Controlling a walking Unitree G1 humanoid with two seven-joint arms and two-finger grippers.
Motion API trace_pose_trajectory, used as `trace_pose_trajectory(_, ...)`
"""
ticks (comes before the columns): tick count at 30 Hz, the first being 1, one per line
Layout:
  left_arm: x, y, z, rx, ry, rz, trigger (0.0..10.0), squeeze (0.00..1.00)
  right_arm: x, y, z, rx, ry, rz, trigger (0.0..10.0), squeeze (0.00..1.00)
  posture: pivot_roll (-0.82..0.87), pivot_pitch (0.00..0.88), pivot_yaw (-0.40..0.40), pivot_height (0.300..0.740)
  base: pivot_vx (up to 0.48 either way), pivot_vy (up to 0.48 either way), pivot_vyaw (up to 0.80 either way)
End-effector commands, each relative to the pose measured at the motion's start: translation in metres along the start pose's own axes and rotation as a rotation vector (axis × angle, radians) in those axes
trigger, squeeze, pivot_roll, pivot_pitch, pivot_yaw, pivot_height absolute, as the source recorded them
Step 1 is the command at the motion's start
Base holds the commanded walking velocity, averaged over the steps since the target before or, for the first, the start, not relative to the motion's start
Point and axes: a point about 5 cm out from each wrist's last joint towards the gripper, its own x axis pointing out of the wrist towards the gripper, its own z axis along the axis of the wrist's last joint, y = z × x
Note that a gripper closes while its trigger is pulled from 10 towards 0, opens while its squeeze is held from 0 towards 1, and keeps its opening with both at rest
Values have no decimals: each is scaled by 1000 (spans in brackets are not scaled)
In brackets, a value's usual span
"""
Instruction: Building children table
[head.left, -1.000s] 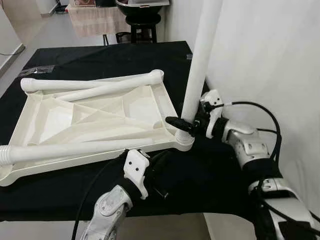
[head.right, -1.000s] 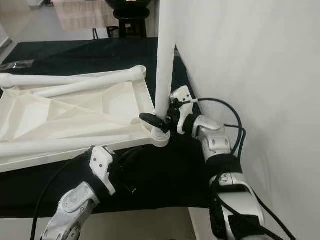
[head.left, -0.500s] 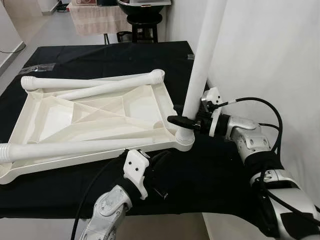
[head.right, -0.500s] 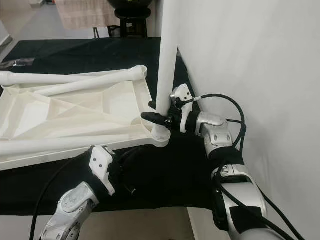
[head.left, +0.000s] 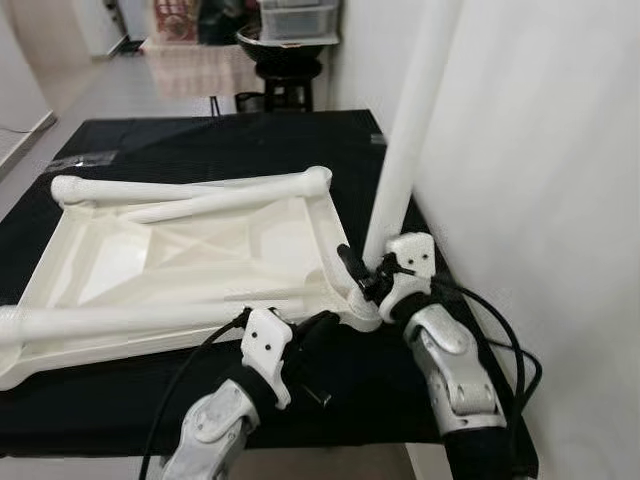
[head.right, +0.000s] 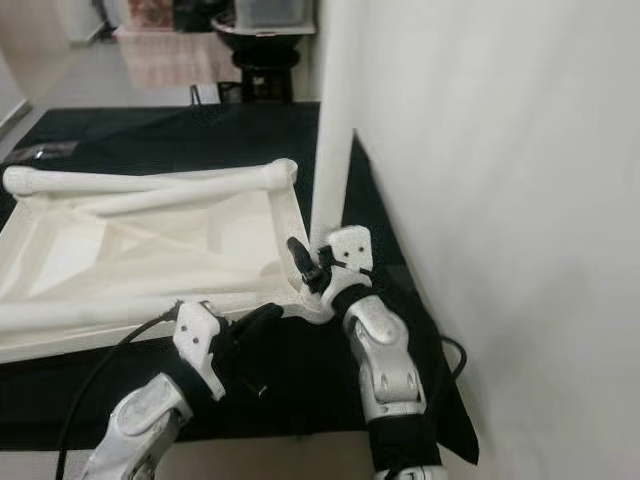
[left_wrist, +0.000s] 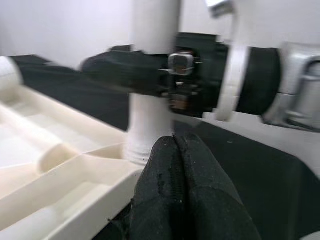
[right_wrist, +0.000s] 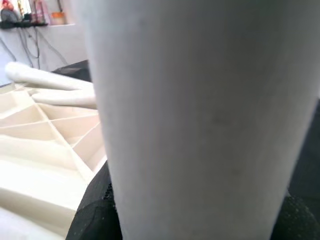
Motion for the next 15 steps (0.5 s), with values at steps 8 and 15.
trace_pose_trajectory(8,-1,3,-5,-14,22,6,10000,0,0,13,-14,79,75,173,10000,1000,27,68,-9,740,0,0,0)
trace_pose_trajectory(15,1,3,-6,-18,23,3,10000,0,8,4,34,14,-54,482,10000,0,20,64,-6,740,0,0,0)
